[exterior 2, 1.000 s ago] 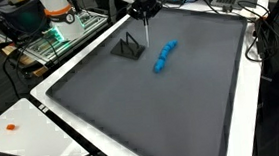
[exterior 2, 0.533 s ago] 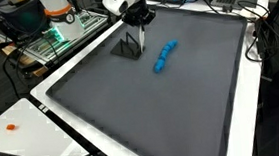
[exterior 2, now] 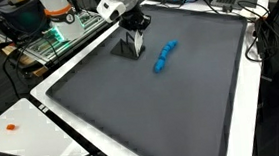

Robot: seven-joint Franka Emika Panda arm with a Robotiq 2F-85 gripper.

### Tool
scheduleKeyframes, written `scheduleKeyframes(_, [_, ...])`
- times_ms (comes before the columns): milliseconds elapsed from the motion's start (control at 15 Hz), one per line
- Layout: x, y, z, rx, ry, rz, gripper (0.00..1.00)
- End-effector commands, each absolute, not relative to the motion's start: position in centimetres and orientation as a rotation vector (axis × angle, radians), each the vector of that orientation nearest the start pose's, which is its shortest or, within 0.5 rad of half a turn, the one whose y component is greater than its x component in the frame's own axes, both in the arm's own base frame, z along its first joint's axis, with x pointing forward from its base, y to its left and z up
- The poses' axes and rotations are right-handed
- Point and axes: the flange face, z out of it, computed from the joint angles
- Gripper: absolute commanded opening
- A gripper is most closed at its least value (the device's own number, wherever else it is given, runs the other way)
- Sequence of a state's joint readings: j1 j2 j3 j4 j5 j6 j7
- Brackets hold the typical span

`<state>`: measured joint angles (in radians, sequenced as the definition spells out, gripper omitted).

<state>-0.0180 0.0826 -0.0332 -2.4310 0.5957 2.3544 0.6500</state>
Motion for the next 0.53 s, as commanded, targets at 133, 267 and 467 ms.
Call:
scheduleKeyframes(133, [45.63, -2.33, 25.47, -2.247, 1.604, 0.348, 0.01])
scheduleKeyframes(267, [45.46, -2.50, 25.28, -2.230, 1.621, 0.343, 0.01])
scheduleKeyframes(467, [45.25, -2.65, 24.86, -2.222, 1.644, 0.333, 0.01])
